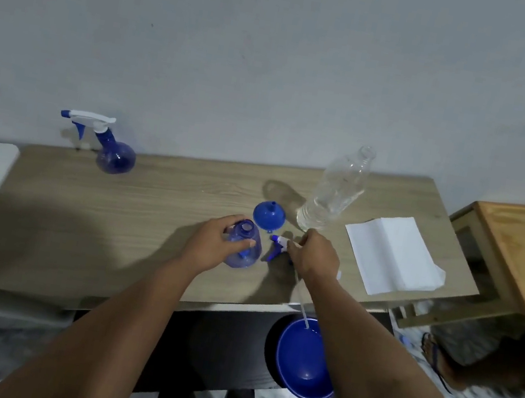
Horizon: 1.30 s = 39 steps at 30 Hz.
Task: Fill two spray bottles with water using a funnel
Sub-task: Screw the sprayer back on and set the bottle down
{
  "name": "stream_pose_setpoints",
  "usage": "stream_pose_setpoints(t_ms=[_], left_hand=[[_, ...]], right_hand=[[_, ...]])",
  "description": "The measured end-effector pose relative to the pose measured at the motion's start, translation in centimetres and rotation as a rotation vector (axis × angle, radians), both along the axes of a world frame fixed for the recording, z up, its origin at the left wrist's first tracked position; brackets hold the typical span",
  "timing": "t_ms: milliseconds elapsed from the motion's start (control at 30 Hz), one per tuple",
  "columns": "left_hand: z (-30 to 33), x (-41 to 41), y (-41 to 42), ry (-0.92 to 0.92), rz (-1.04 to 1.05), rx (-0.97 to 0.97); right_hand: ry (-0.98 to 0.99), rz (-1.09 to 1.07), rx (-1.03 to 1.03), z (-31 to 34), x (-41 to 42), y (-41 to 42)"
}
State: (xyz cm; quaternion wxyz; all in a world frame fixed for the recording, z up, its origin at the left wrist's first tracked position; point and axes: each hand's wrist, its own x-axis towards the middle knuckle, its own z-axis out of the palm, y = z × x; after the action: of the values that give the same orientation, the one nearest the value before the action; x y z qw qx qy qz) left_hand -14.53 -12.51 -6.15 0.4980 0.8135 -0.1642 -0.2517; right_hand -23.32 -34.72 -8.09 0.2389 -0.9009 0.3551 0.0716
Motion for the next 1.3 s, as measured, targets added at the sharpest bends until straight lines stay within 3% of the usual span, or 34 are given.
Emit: stream_pose_setpoints(t_ms=[100, 367, 500, 700, 833, 1300], left_hand=[[-0.1, -0.1, 0.0, 0.013, 0.008, -0.009], [0.2, -0.5, 0.4, 0.022, -0.027, -0.024], [0.1, -0.8, 0.3, 0.008, -0.024, -0.024], [0.1, -1.4, 0.2, -0.004, 0.002, -0.058], [0.6, -1.4, 0.2, 0.029, 0.003, -0.055], [1.1, -1.4, 0.3, 0.072, 0.018, 0.011]], right_hand=[[0.136, -0.079, 0.049, -1.3, -1.7, -0.8], [0.029, -0.121, 0.199, -2.2, -0.6, 0.1], [-0.256, -0.172, 0.317, 1.6, 0.8, 0.6], [-0.748, -0.175, 0.486, 12.4, 4.5, 2.5], [-0.909, -0.108, 0.599, 16.8, 5.2, 4.7], [-0.876, 0.01, 0.684, 13.6, 4.7, 7.1]])
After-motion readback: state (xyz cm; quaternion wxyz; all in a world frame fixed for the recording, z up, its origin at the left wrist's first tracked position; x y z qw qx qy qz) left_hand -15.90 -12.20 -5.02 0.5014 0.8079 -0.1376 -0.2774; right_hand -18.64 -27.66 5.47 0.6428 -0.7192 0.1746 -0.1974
